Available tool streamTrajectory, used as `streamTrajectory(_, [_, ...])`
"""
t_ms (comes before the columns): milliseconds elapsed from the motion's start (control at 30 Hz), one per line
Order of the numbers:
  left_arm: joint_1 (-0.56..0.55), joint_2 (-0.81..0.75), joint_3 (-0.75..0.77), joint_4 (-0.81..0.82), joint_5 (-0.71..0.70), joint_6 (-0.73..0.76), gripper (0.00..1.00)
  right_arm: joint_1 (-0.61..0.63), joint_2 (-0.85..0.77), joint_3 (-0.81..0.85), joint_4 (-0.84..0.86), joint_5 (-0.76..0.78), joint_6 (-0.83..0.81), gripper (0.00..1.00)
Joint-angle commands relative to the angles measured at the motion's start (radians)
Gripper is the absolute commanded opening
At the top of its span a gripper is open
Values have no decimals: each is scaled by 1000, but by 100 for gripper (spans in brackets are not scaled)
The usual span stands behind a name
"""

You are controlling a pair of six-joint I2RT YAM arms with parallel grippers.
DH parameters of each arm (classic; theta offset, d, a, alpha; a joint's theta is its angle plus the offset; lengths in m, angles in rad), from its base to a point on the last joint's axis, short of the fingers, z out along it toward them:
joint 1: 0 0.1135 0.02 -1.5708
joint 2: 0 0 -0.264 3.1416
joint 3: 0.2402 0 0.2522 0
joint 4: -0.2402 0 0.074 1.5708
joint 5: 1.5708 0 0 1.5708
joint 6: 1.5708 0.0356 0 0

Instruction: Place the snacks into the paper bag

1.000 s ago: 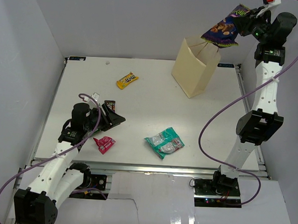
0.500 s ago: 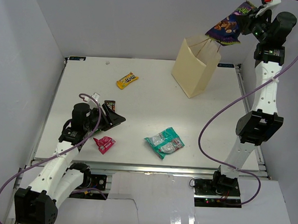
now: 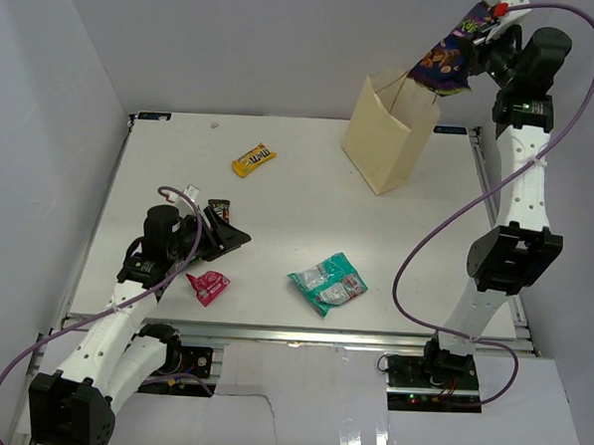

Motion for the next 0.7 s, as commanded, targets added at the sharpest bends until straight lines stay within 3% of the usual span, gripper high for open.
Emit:
streamTrajectory(0, [-2, -14, -9, 23, 14, 5, 59, 59, -105, -19, 168, 4, -149, 8])
streamTrajectory(333, [-2, -43, -21, 13, 11, 4, 59, 235, -147, -186, 112, 32, -357, 8])
streamTrajectory(667, [-2, -53, -30, 15, 15, 1, 59, 261, -70, -201, -6, 27, -518, 8])
